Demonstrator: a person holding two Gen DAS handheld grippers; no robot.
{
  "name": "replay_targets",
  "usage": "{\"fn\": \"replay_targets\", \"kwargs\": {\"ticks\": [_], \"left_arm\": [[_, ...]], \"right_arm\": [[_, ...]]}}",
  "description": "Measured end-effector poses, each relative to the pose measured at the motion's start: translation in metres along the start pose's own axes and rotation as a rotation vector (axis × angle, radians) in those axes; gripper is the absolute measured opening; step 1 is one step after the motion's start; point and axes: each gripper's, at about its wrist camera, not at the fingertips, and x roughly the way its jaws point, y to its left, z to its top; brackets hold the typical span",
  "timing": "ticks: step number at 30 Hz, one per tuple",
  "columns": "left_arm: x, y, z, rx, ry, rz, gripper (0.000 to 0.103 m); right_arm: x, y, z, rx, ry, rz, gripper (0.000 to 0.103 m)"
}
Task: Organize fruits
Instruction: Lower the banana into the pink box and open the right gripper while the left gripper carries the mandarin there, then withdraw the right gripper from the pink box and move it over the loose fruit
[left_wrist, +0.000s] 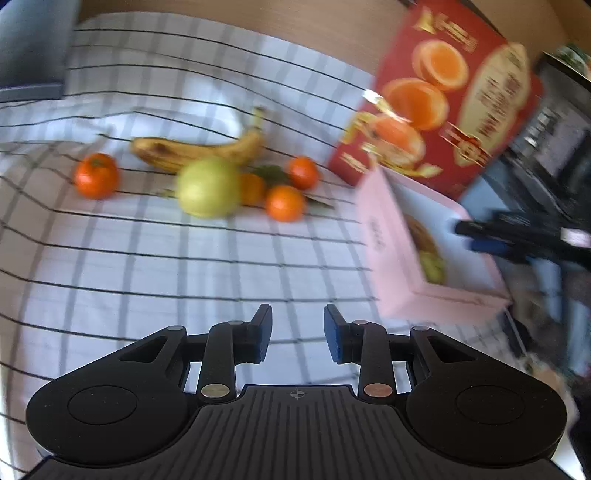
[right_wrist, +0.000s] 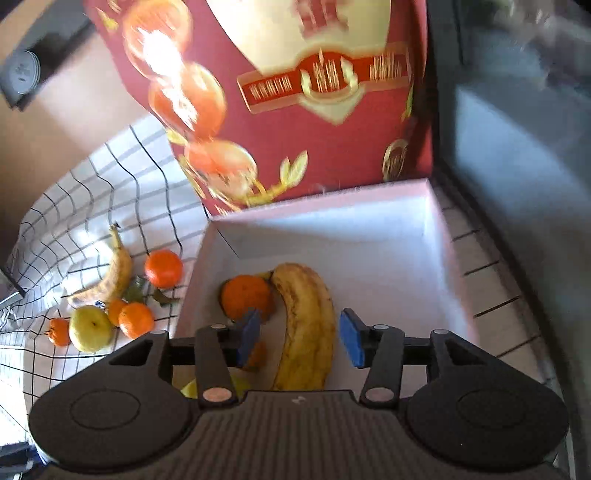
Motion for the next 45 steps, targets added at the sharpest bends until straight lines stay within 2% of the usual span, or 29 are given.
{"fn": "replay_targets", "kwargs": {"ticks": [3,5,8,12,16,18,21,24,28,31,34,36,39,43,45], "left_arm": [[0.001,0.015,0.003,-0.014,-0.031,0.031,0.034],[0.003,0.022,0.008,0.007,-0.053,0.063,0.034],[0.000,0.036,0.020,0.057,-0.102,0.134,0.034],[-0.002,0.061,0.039,0.150,-0.177,0.271,0.034],[0.000,0.090,0.056,0.128,-0.201,0.333,0.034],[0.000,0.095,0.062,0.140,-0.210,0.309,0.034],[0.000,0.091,0.064,0.156,-0.203,0.214,0.035],[-0.002,0.091,0.055,0.126,-0.176,0.205,0.036],[-0.007,0.106,0.033,-0.031,-0.118,0.172,0.035],[-0.018,0.107,0.012,-0.053,-0.089,0.160,0.036],[-0.031,0.106,-0.003,-0.067,-0.073,0.148,0.036],[-0.041,0.107,-0.011,-0.082,-0.073,0.153,0.036],[-0.052,0.112,-0.020,-0.110,-0.083,0.160,0.036],[-0.059,0.121,-0.021,-0.133,-0.088,0.172,0.035],[-0.059,0.125,-0.019,-0.147,-0.094,0.178,0.035]], "right_arm": [[-0.027,0.018,-0.012,-0.074,-0.046,-0.029,0.051],[-0.042,0.034,-0.023,-0.129,-0.072,-0.048,0.056],[-0.059,0.058,-0.042,-0.190,-0.106,-0.058,0.062],[-0.072,0.088,-0.070,-0.256,-0.124,-0.074,0.063],[-0.079,0.109,-0.097,-0.332,-0.128,-0.098,0.068],[-0.075,0.120,-0.108,-0.385,-0.113,-0.118,0.069],[-0.069,0.133,-0.118,-0.445,-0.098,-0.128,0.069],[-0.066,0.154,-0.121,-0.545,-0.103,-0.097,0.069],[-0.048,0.206,-0.127,-0.843,-0.176,-0.086,0.069],[-0.025,0.243,-0.132,-1.031,-0.251,-0.064,0.069],[0.004,0.277,-0.131,-1.152,-0.255,-0.028,0.069],[0.026,0.296,-0.129,-1.211,-0.233,-0.012,0.069],[0.067,0.319,-0.126,-1.247,-0.178,-0.036,0.069],[0.103,0.324,-0.122,-1.280,-0.139,-0.065,0.068],[0.109,0.321,-0.122,-1.285,-0.154,-0.078,0.070]]}}
